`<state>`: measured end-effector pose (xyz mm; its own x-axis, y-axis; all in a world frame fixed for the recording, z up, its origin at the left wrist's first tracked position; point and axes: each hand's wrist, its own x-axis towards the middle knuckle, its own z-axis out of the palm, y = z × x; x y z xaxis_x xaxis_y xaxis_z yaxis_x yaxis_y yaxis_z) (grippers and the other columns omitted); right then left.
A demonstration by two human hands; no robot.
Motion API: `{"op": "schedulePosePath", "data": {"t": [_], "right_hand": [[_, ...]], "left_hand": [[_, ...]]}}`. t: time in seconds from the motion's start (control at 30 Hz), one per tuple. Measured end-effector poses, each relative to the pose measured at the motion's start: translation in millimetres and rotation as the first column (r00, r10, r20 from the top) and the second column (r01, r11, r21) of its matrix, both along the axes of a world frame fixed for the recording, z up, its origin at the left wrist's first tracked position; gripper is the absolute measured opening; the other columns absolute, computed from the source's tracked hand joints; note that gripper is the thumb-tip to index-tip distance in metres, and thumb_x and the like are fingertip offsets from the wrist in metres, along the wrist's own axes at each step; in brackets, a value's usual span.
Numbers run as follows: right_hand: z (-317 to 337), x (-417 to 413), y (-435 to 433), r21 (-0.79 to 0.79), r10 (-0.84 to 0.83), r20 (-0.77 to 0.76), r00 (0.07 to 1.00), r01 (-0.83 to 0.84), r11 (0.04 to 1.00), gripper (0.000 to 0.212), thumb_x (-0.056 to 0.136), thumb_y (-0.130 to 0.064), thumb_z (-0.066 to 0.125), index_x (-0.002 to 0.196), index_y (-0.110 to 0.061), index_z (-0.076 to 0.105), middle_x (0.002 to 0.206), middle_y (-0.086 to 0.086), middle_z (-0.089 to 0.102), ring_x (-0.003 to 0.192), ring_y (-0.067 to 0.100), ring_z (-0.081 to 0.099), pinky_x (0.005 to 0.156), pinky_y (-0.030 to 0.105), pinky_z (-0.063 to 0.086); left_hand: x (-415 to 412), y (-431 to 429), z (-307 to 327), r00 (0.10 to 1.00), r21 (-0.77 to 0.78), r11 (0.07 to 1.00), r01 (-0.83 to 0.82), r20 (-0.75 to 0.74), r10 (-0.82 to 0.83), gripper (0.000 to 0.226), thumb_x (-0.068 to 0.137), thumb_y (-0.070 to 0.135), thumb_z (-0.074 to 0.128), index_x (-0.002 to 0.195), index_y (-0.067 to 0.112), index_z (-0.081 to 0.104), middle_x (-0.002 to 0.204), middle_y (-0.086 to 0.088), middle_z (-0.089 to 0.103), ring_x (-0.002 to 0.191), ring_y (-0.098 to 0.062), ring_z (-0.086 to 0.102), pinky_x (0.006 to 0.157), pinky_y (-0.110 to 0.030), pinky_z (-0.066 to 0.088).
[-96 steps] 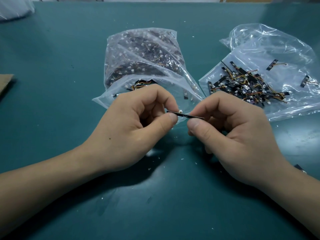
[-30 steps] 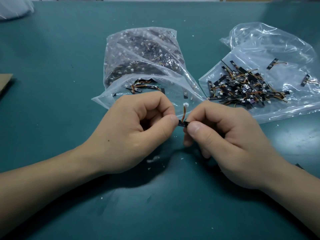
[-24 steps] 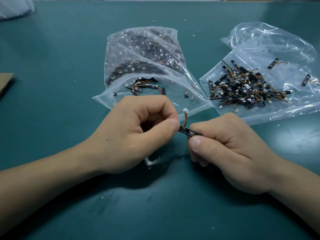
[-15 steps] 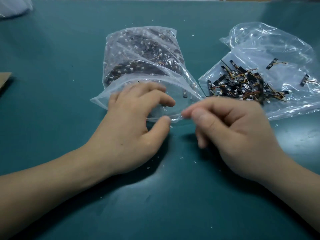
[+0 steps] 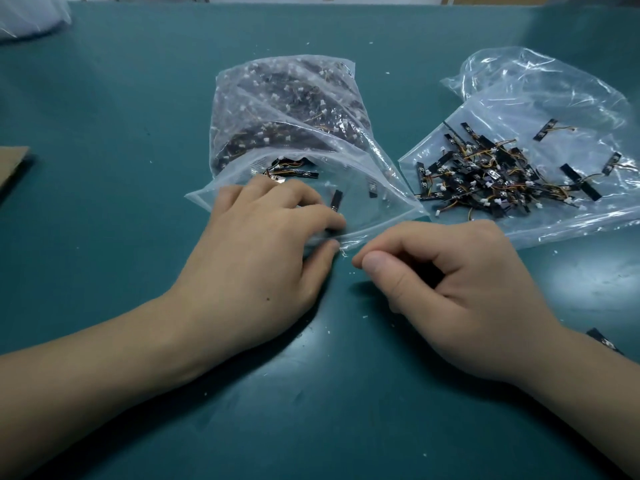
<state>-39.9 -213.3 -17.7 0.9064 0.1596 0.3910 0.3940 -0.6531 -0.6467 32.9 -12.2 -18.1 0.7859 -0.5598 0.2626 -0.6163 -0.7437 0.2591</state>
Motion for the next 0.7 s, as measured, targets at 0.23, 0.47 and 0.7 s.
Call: {"op": "schedulePosePath", "data": {"t": [0.23,0.47,0.7], "right_hand": [[0.5,1.8,1.6,0.074,-0.057,-0.056,0.997,0.061,0.995,0.018,0.097,-0.027,0.064,0.085,-0.021,0.075,0.06,-0.009,0.061,0.051,0.015,0.056,0.051,0.021,0.042],[-2.9,5.2,-0.1,0.2,-0.153,-0.129,0.98,0.177,0.964,0.007,0.093,-0.031,0.068,0.099,-0.028,0.069,0.059,0.002,0.062,0.048,0.017,0.051,0.052,0.015,0.038],[-3.5,4.4,1.5,0.223,-0.099,-0.145,0.984,0.13,0.966,0.011,0.09,-0.037,0.072,0.097,-0.029,0.067,0.06,0.001,0.063,0.05,0.022,0.055,0.051,0.026,0.043]], "left_hand": [[-0.5,-0.6,-2.0,0.993,0.027,1.0,0.015,0.113,-0.018,0.029,0.094,0.046,0.052,0.11,0.032,0.072,0.116,0.015,0.067,0.106,-0.023,0.055,0.092,-0.038,0.033],[5.5,2.4,-1.1,0.998,-0.396,0.917,0.053,-0.013,-0.063,0.013,0.09,0.02,0.076,0.095,0.032,0.073,0.087,0.032,0.061,0.082,0.002,0.054,0.08,-0.008,0.04],[-1.3,2.2,3.6,0.98,-0.551,0.814,0.184,0.038,-0.196,0.023,0.088,0.01,0.074,0.105,0.022,0.064,0.092,0.023,0.065,0.081,-0.009,0.056,0.075,-0.02,0.044]]}}
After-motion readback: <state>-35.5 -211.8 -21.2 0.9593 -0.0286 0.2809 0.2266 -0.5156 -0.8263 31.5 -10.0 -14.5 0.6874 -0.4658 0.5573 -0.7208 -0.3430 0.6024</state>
